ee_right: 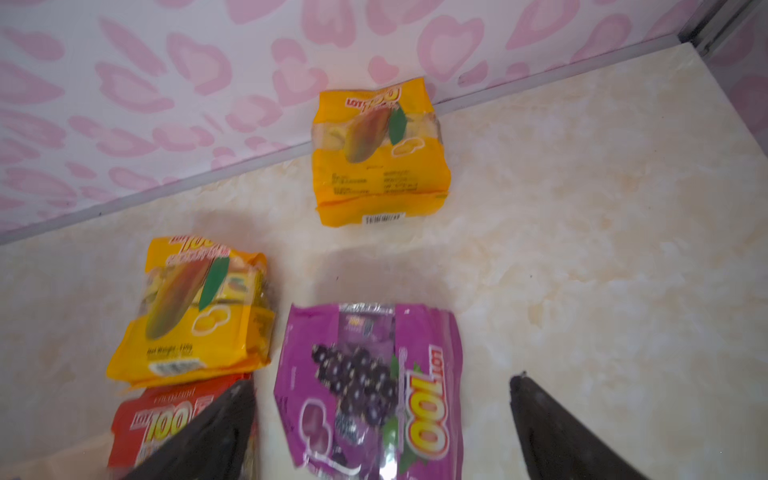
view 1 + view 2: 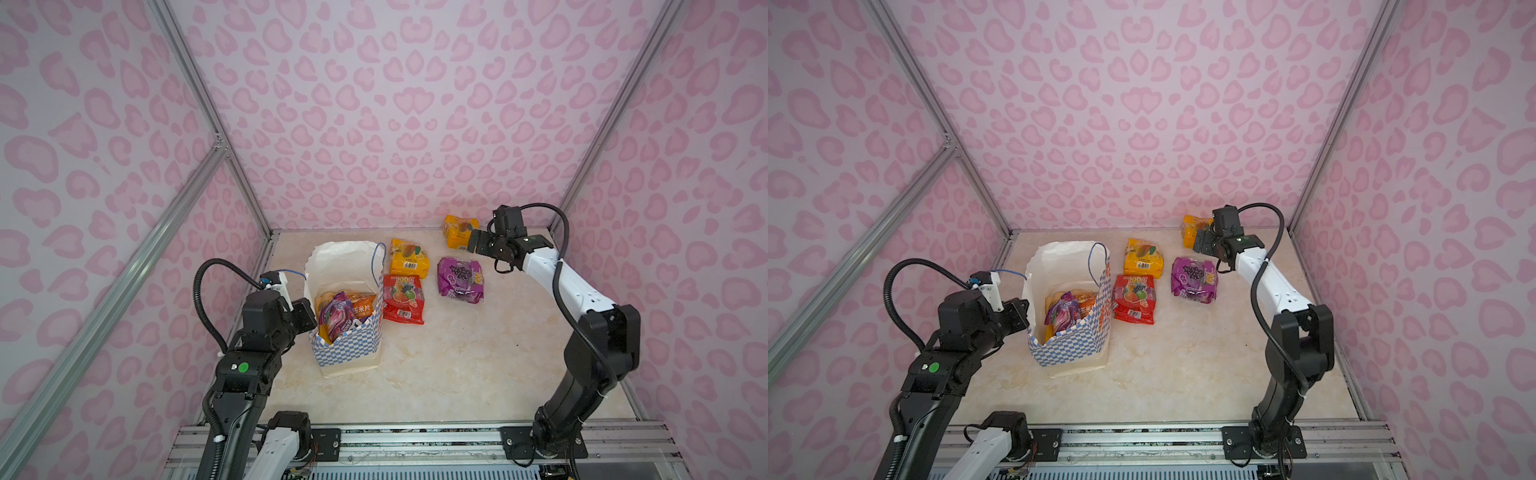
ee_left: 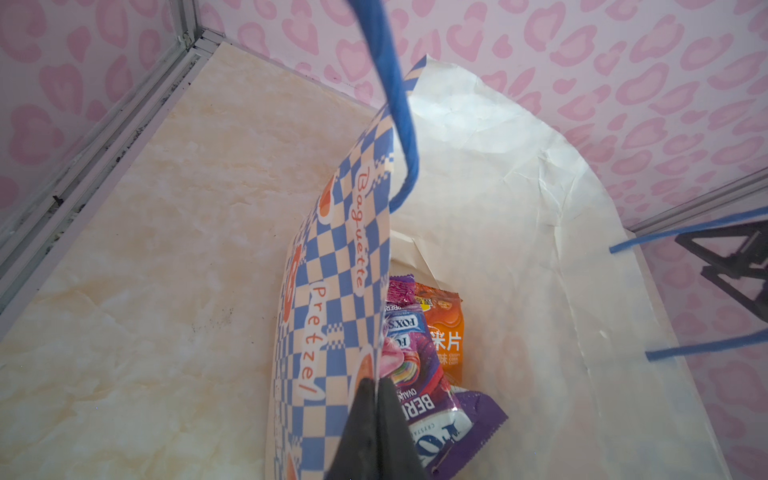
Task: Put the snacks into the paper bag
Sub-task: 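Move the right gripper back toward the yellow mango gummy pack, then grasp the yellow mango gummy pack farthest from the robot with the right gripper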
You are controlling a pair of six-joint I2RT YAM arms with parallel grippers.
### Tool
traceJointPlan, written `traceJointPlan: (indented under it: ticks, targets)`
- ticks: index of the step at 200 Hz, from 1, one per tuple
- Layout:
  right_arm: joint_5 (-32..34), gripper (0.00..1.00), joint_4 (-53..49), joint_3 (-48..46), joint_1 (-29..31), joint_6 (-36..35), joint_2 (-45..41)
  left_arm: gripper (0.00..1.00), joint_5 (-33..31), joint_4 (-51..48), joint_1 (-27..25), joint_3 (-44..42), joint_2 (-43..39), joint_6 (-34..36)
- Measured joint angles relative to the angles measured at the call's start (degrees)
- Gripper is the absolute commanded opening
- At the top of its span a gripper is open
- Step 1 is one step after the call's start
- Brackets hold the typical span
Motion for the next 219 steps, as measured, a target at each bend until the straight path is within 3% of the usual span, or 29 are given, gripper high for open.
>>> traceJointPlan:
  ticks: [50,128,199,219]
  targets:
    - [-12.0,0.98,1.86,20.7,-8.66,4.39,22.08,0.06,0.0,0.0,0.0,0.0,0.17,0.39]
    - [-24.26,0.96,-4.09,52.3,-11.43,10.36,46.82,0.06,0.04,0.09,0.04,0.0,1.51,0.81]
    - [-28.94,0.91,-7.63,55.25,-10.12,11.06,51.04,0.06,0.22,0.09,0.26,0.0,2.23,0.83]
    - [-29.59,0.85,-7.58,55.06,-9.53,10.51,51.23,0.06,0.22,0.09,0.26,0.0,2.23,0.83]
